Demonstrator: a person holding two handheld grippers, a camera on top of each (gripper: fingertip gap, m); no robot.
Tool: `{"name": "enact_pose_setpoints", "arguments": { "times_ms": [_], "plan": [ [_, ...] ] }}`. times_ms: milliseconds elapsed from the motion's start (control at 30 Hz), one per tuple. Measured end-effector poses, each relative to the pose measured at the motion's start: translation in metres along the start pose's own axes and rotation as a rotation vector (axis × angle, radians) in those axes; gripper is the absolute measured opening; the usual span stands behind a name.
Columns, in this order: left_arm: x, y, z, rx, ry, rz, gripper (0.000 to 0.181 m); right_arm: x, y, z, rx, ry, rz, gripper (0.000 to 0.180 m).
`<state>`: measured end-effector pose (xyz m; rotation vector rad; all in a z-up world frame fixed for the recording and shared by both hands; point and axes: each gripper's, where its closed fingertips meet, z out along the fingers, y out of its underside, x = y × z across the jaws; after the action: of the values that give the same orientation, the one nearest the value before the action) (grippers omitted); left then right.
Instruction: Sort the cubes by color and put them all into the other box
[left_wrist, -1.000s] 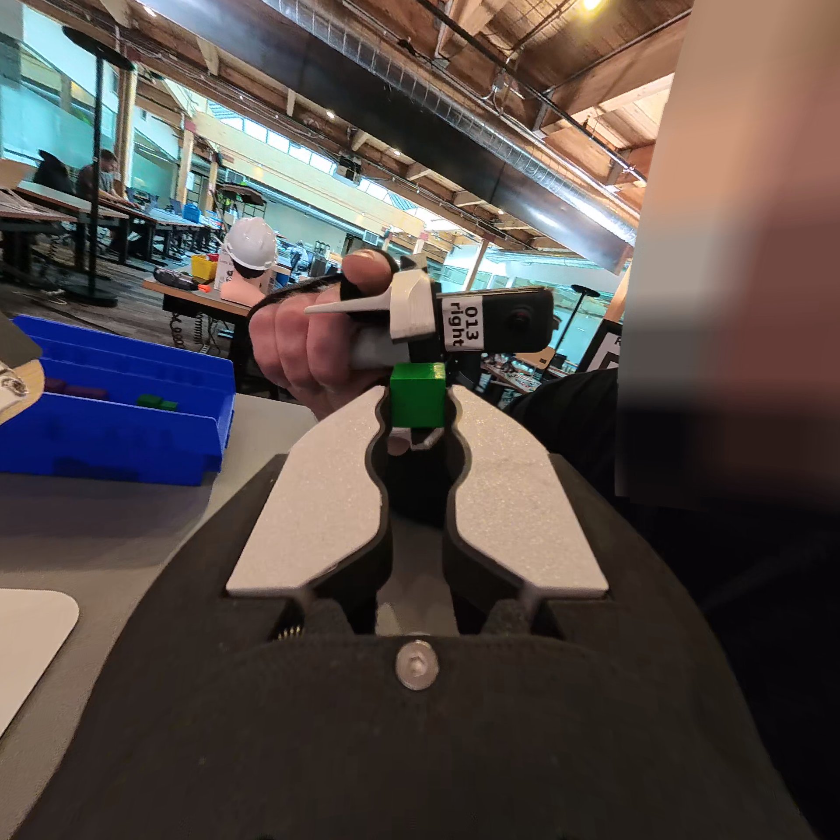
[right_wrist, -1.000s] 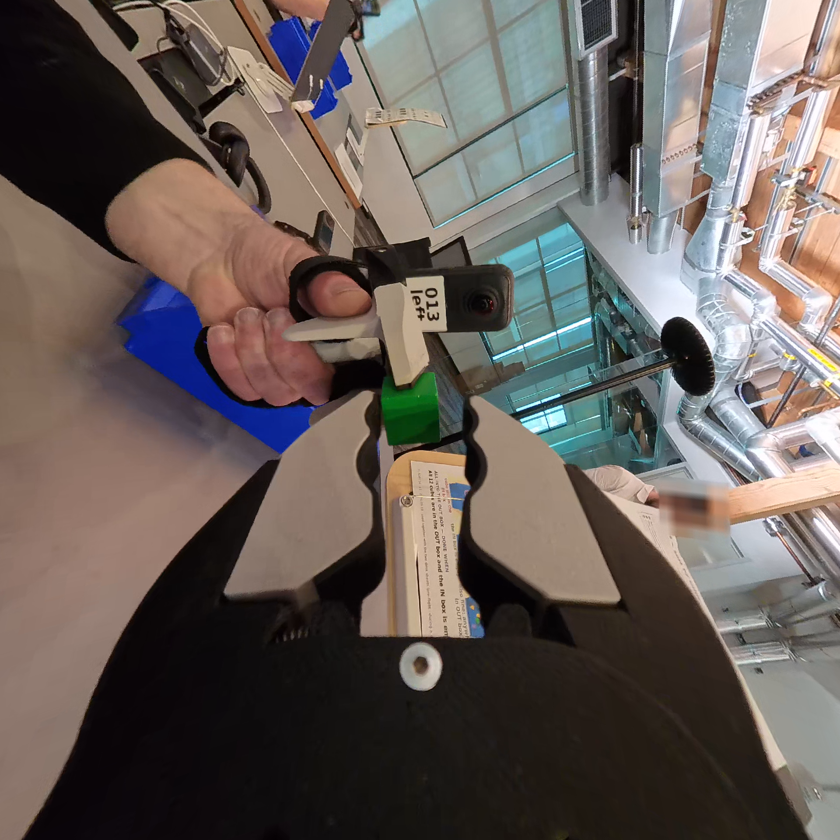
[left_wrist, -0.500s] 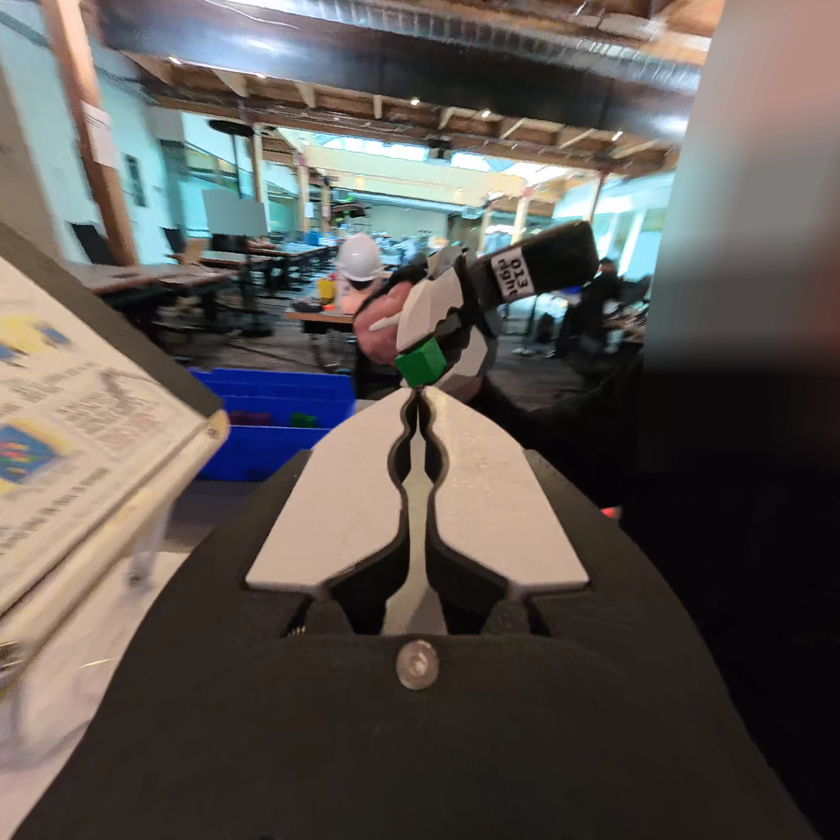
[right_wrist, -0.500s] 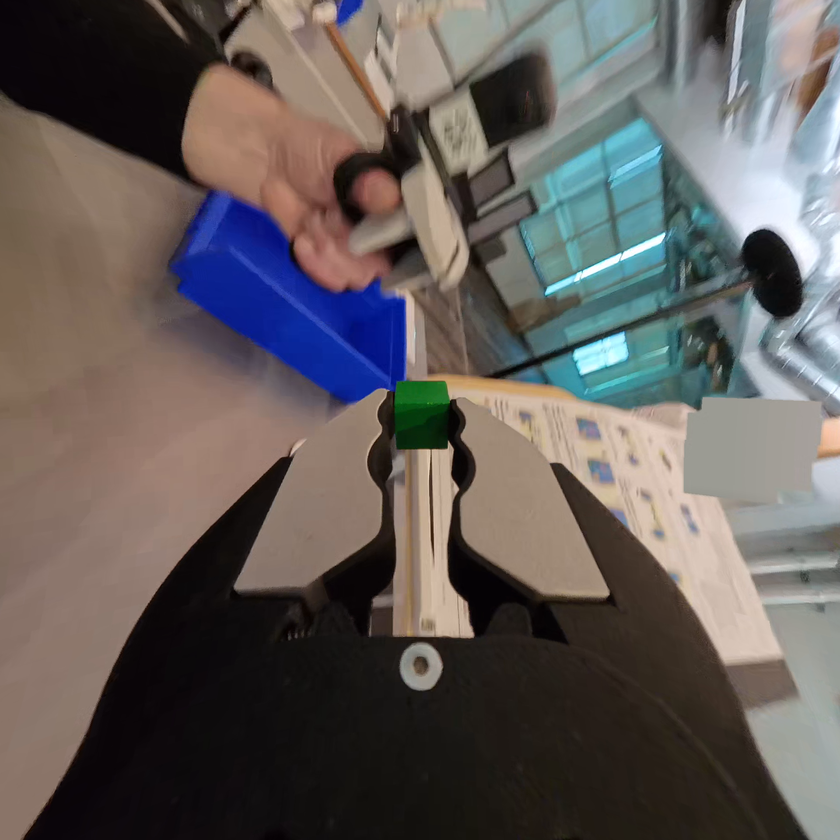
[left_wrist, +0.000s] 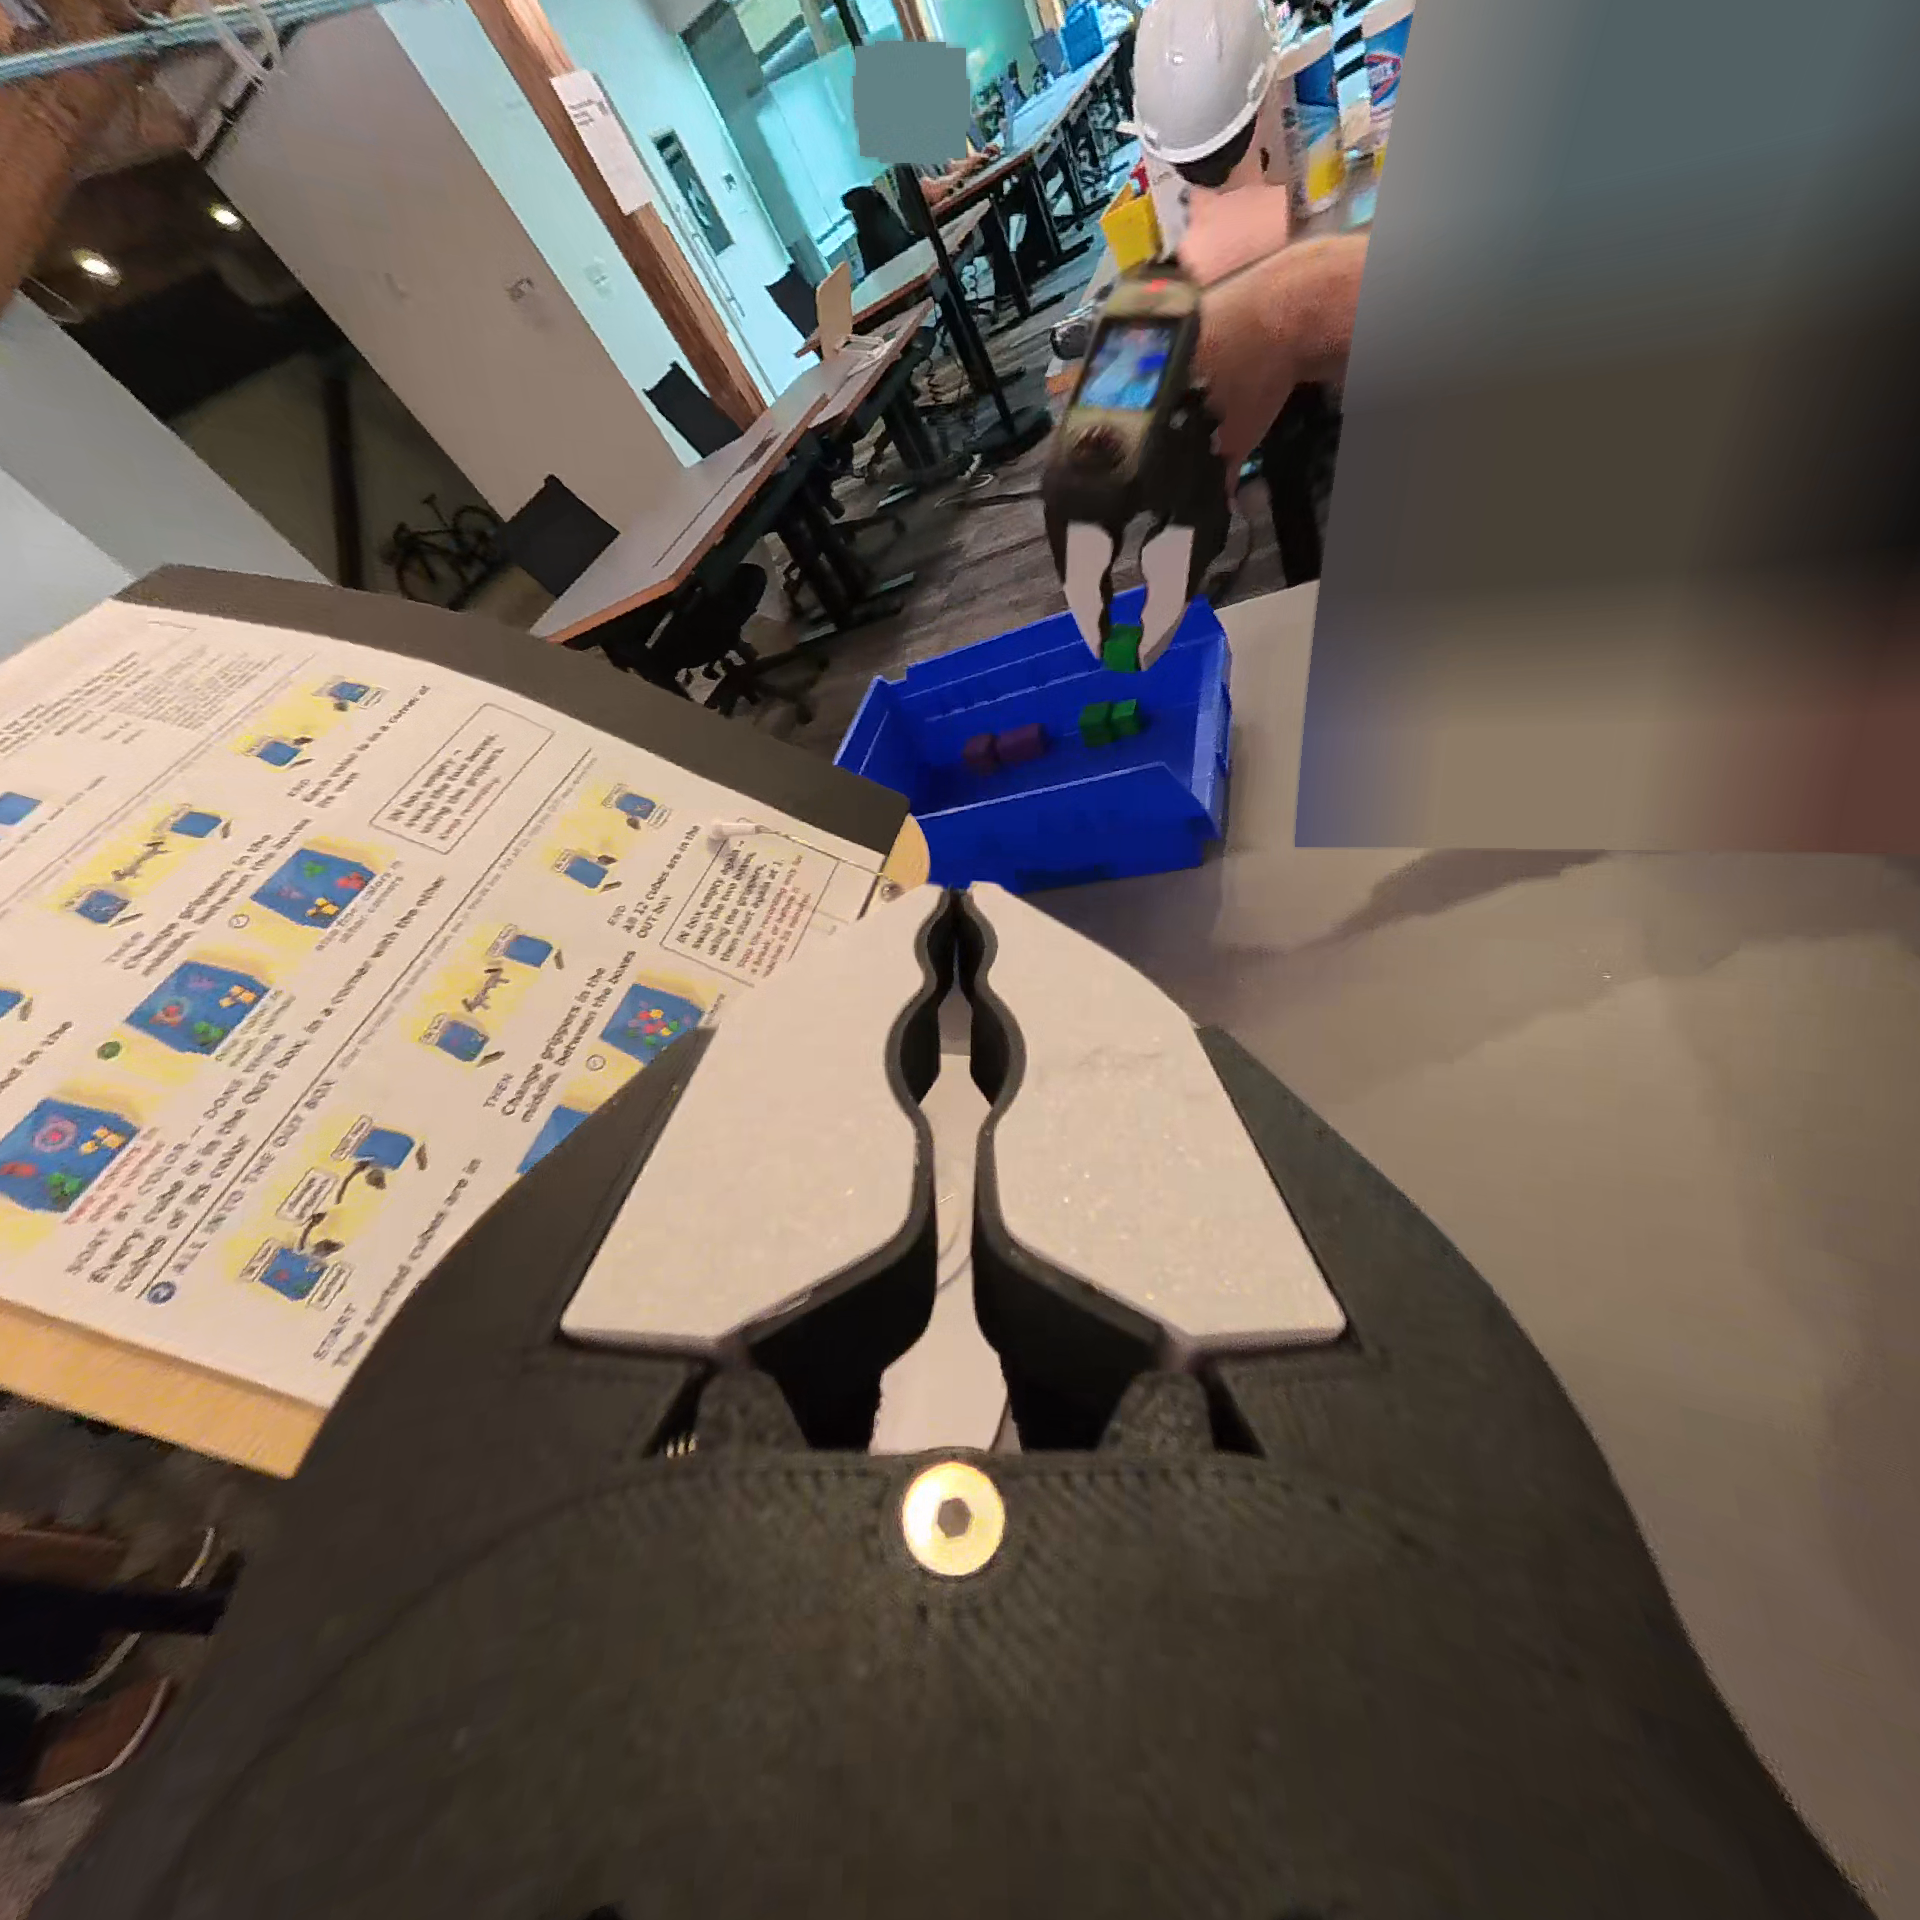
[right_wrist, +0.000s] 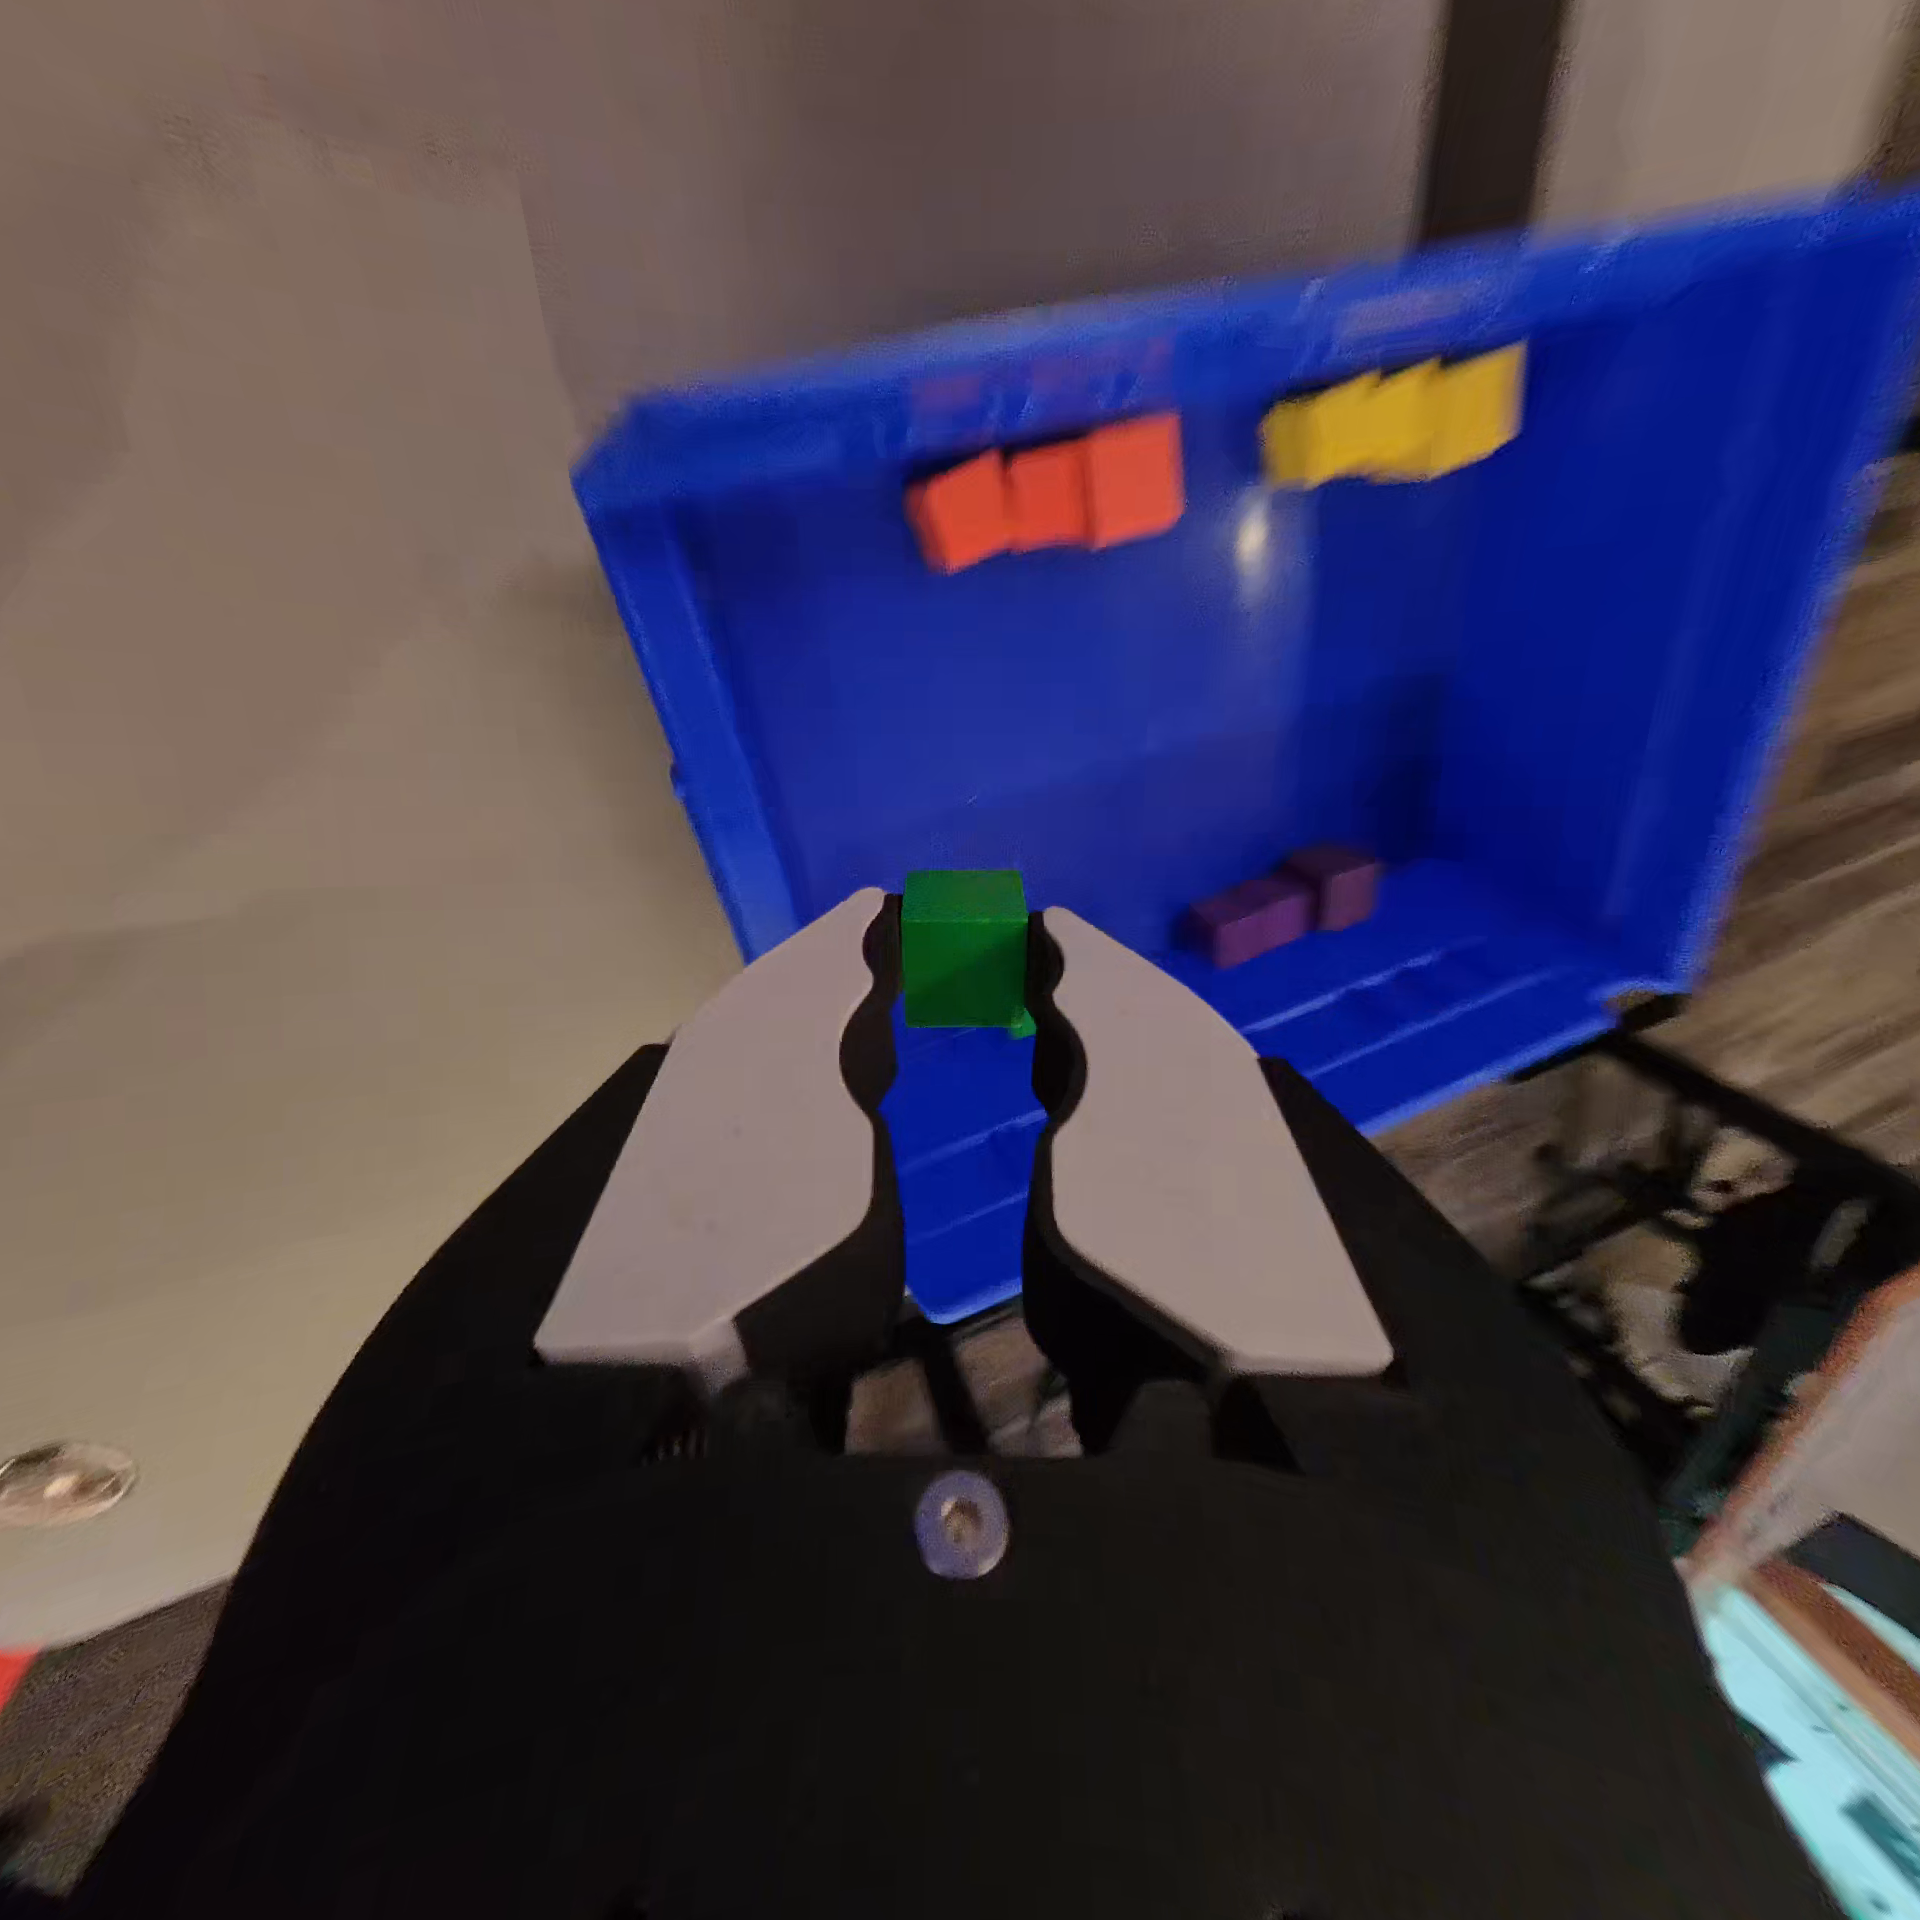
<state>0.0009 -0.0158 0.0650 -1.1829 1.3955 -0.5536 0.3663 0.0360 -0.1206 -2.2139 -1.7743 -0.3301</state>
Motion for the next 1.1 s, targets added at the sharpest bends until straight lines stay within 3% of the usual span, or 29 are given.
{"name": "enact_pose_setpoints", "arguments": {
  "times_ms": [133,367,1100],
  "plan": [
    [0.002,0.009,0.009,-0.046,0.003,0.013,0.0,-0.004,0.04,0.046,-0.148,-0.097,0.013,0.023],
    [0.0,0.018,0.014,-0.079,0.01,0.012,0.0,-0.011,0.063,0.089,-0.268,-0.203,0.001,0.023],
    [0.008,0.03,0.021,-0.157,0.042,0.034,0.0,-0.004,0.069,0.108,-0.393,-0.248,-0.033,0.029]
  ]
}}
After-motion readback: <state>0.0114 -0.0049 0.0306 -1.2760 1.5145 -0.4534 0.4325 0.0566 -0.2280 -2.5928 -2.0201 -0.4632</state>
